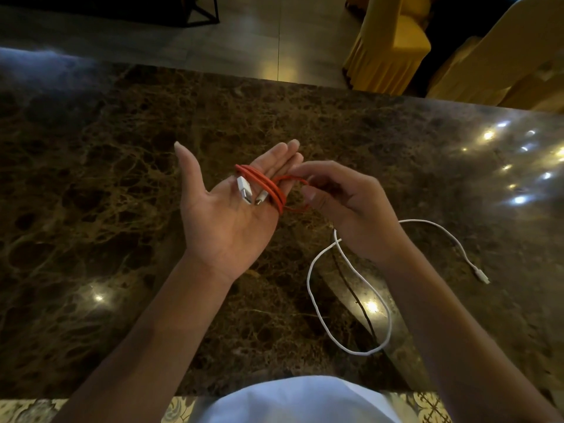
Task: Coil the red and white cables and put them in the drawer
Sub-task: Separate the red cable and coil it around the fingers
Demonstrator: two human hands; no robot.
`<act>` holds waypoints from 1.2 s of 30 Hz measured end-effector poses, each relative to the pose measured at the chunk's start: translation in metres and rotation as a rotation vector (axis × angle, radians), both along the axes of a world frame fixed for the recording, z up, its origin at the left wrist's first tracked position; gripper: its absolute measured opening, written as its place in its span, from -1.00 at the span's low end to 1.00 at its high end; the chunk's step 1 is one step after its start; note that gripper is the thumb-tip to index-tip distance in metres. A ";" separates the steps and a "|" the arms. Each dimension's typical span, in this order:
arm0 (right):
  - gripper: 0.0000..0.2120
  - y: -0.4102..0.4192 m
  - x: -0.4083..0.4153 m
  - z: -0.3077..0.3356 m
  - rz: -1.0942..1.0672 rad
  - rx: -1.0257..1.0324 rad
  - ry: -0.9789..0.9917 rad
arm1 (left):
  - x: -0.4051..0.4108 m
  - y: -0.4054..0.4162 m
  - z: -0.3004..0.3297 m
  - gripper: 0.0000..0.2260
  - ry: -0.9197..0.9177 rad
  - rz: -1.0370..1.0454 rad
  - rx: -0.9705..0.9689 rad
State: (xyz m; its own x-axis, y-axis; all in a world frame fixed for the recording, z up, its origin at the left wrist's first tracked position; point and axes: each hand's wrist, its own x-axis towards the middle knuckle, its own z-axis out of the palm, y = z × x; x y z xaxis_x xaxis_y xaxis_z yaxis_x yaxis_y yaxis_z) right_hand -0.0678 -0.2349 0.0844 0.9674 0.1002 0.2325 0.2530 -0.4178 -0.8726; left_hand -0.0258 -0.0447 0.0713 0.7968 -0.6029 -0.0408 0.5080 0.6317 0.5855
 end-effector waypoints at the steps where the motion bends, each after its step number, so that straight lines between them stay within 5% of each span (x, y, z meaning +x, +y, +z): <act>1: -0.72 0.003 -0.001 0.000 -0.003 -0.022 0.001 | -0.001 -0.001 0.000 0.05 -0.009 -0.005 0.026; 11: -0.78 0.010 -0.003 0.021 0.147 0.122 0.276 | -0.009 -0.004 0.000 0.04 -0.027 -0.064 0.067; 16: -0.63 0.039 -0.018 0.014 -0.312 -0.547 -0.108 | -0.004 -0.002 -0.002 0.03 0.053 -0.048 -0.004; 19: -0.63 0.047 -0.018 0.013 -0.266 -0.517 -0.199 | -0.003 -0.001 -0.002 0.05 0.034 -0.056 0.004; 25: -0.59 0.043 -0.013 0.020 -0.044 -0.248 0.136 | -0.003 0.001 -0.010 0.04 0.103 -0.046 -0.008; 29: -0.64 0.050 -0.016 0.016 -0.268 -0.300 -0.068 | -0.005 -0.002 -0.006 0.06 0.085 -0.096 -0.034; 36: -0.69 0.052 -0.018 0.019 -0.142 -0.627 -0.129 | -0.005 -0.004 -0.016 0.04 0.104 -0.016 0.032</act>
